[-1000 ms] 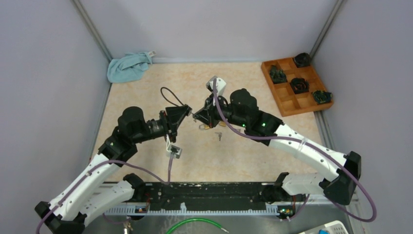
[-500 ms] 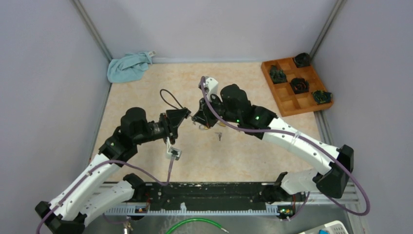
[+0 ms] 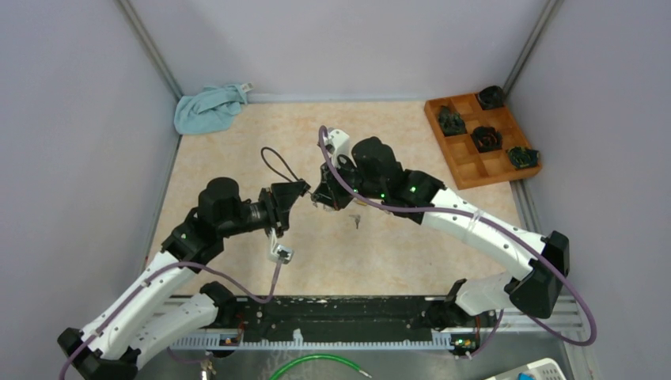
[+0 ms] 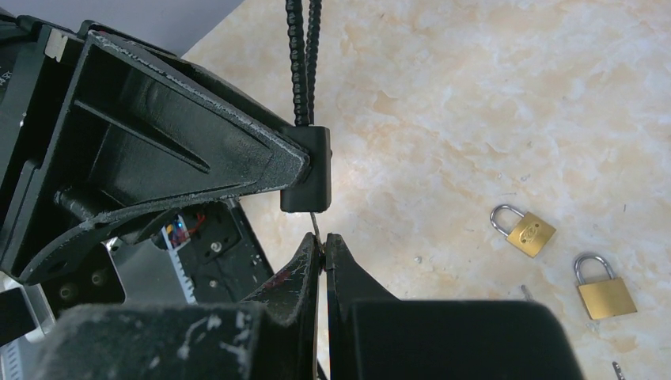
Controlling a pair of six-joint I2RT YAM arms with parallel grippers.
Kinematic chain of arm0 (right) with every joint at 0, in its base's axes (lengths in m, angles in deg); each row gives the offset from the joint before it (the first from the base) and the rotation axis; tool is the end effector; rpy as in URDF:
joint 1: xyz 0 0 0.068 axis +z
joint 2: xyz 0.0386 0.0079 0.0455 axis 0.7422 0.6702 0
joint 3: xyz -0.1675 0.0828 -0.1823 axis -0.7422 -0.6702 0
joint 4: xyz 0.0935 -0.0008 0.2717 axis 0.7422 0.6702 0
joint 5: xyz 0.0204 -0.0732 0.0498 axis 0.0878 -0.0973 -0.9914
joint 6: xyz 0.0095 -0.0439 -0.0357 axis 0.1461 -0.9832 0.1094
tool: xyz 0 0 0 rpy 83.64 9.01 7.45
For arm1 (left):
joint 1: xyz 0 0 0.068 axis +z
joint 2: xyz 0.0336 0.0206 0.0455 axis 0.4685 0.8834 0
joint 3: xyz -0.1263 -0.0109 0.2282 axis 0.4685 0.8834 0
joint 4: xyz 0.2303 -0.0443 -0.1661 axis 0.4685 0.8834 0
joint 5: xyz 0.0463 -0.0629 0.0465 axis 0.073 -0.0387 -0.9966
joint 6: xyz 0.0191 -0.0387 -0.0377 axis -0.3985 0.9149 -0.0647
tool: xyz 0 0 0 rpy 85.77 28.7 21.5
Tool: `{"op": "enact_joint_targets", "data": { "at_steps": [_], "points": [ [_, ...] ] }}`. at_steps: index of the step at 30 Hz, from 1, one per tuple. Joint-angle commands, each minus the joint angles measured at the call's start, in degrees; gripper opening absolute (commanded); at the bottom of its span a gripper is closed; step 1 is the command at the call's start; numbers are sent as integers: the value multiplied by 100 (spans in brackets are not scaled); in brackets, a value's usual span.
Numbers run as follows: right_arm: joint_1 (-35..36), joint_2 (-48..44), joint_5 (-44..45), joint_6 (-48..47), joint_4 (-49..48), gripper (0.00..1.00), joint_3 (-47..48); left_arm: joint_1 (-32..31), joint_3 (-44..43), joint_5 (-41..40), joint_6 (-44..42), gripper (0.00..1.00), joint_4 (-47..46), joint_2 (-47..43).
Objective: Unlock with the key
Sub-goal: Unlock the lock.
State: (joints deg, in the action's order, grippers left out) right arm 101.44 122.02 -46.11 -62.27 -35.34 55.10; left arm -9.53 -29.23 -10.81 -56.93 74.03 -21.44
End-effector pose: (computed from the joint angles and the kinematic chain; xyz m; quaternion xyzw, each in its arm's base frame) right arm 0.1925 0.2755 0.3594 -0.3352 0.7658 0.3795 0.3965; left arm 0.1570 -0.1441 0.3201 0.7993 0.0509 0.2046 0.5627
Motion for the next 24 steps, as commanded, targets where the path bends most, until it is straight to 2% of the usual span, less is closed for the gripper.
{"op": "enact_joint_targets", "data": {
  "at_steps": [1, 8, 18, 24],
  "points": [
    [80, 15, -75, -85, -409, 0, 331, -85, 121, 541, -615, 0, 57, -159],
    [84, -51, -98, -13, -608, 0, 149, -92, 57, 486, -426, 0, -2, -69],
    [98, -13, -151, 109, -926, 0, 125, -137, 131, 584, -603, 0, 11, -136],
    [108, -42, -188, 260, -1169, 0, 64, -137, 181, 604, -479, 0, -441, -189]
  ]
}}
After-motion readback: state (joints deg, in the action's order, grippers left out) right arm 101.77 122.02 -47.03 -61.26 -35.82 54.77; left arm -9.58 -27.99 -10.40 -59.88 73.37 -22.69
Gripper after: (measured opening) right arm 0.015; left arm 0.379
